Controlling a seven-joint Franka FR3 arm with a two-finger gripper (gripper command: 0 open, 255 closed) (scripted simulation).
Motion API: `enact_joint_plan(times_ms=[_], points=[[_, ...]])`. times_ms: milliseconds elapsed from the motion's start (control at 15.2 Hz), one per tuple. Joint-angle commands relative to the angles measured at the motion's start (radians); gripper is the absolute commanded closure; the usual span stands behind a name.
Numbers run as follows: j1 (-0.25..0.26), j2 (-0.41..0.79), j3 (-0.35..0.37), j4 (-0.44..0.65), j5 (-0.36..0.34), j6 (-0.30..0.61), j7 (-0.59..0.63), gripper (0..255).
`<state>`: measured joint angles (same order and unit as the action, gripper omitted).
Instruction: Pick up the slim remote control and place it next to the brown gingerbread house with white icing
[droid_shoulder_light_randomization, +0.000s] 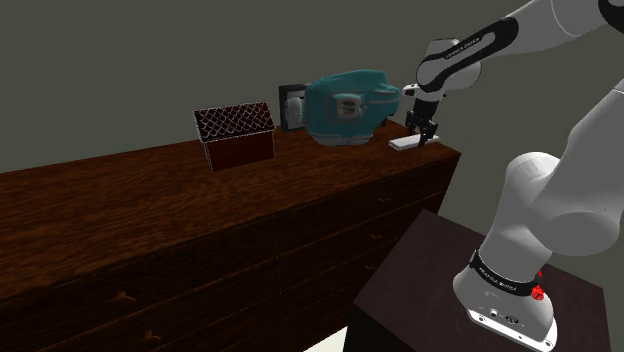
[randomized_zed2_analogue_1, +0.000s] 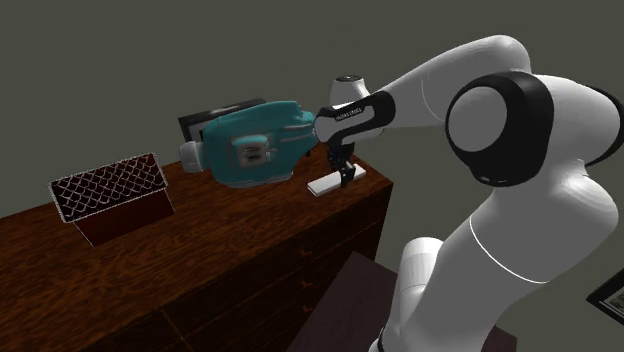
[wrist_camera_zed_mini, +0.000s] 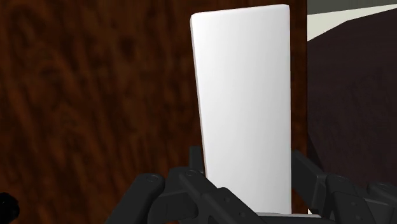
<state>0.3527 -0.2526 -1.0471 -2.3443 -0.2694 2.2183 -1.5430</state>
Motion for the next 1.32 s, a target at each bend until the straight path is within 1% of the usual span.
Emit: enact_joint_plan(times_ms=[0,528,1254], points=[[-0.012,-0.024,0.019,0.016,-0.016,-0.035,0.013,255],[-0.04,-0.09,0.08,0.082,-0.046,-0.156,0.041,255],[-0.054,-0.14,0.143,0.193,-0.053,-0.313,0.055,255]])
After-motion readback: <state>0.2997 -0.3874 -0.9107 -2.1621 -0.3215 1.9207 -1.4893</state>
